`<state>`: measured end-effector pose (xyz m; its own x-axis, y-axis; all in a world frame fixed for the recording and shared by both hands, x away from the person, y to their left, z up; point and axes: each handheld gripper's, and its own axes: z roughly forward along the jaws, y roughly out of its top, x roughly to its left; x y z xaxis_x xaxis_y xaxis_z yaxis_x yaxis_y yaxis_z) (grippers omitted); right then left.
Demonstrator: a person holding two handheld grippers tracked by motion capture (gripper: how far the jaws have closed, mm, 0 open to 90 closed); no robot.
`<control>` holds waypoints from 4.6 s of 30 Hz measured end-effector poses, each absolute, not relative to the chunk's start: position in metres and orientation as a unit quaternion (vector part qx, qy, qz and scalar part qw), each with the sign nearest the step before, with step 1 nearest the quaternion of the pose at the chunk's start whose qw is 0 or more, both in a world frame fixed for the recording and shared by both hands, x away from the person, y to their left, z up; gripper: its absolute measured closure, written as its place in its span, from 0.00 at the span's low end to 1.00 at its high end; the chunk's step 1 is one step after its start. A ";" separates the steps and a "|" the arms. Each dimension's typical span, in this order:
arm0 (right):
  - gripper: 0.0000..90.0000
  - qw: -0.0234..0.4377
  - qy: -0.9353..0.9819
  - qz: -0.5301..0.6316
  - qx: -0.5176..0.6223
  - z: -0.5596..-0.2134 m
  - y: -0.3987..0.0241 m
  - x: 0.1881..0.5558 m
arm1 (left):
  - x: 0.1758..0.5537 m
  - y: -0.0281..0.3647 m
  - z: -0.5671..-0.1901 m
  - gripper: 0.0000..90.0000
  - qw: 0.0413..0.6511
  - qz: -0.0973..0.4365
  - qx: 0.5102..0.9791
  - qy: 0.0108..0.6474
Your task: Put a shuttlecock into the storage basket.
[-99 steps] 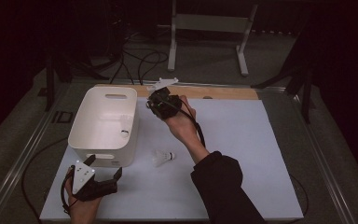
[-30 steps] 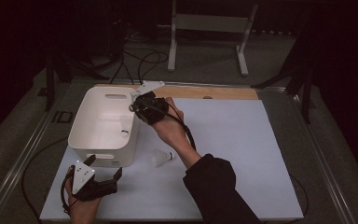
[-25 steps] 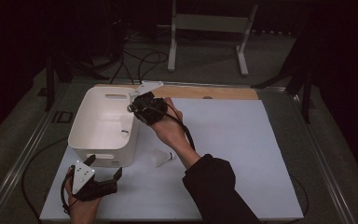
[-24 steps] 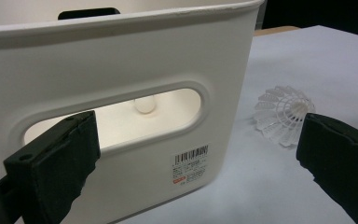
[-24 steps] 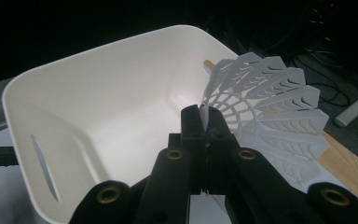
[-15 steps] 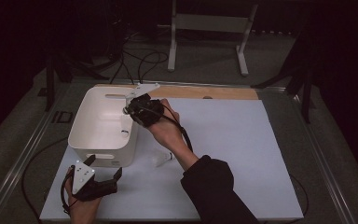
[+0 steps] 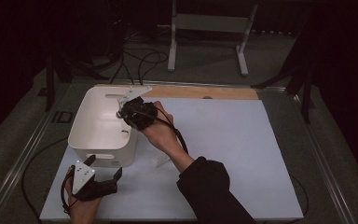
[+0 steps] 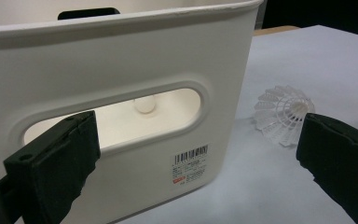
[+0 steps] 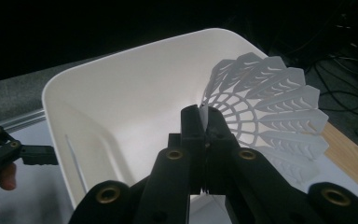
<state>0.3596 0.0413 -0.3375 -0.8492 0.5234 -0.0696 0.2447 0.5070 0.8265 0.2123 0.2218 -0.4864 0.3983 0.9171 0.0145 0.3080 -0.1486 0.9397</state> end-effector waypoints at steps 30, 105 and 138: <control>0.18 0.123 0.846 0.468 0.224 -0.333 0.049 0.359 | 0.212 0.222 -0.486 0.00 0.476 0.319 0.688 0.445; 0.10 0.193 0.853 0.402 0.271 -0.370 -0.016 0.372 | 0.212 0.221 -0.486 0.00 0.475 0.317 0.690 0.445; 0.10 0.198 0.863 0.381 0.268 -0.391 -0.021 0.365 | 0.212 0.221 -0.487 0.00 0.476 0.318 0.688 0.446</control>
